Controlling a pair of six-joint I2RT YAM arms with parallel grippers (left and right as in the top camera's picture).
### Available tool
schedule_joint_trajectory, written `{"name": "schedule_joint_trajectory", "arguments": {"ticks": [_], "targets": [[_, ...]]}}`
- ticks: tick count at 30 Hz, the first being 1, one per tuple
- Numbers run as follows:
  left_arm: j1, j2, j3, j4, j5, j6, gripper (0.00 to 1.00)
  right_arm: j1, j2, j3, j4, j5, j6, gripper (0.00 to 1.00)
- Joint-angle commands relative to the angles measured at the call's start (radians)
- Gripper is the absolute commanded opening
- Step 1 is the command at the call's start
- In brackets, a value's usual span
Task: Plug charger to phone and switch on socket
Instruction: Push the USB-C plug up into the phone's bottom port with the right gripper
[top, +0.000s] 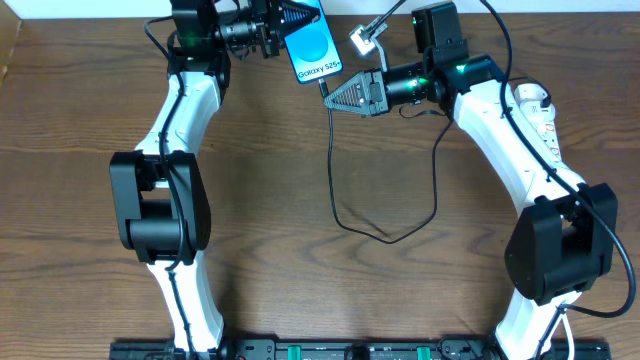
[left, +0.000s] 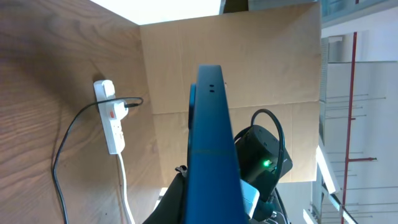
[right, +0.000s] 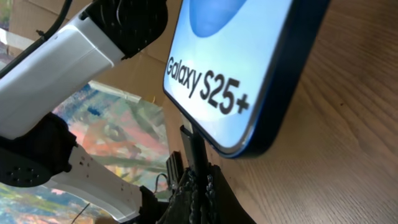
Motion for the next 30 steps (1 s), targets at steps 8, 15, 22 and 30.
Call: {"name": "schedule_joint_trajectory", "arguments": {"ticks": [8,15,22,30], "targets": [[-0.005,-0.009,0.012,0.011,0.044,0.020,0.07,0.008,-0.002,0.013,-0.005,0.083,0.013,0.01],[-0.005,-0.009,0.012,0.011,0.046,0.037,0.07,0.010,-0.002,0.013,0.005,0.082,0.028,0.01],[-0.005,-0.009,0.012,0.010,0.051,0.096,0.07,0.010,-0.002,0.013,0.029,0.063,0.055,0.01],[-0.005,-0.009,0.012,0.011,0.083,0.126,0.07,0.010,-0.002,0.013,0.055,0.054,0.089,0.01]]}}
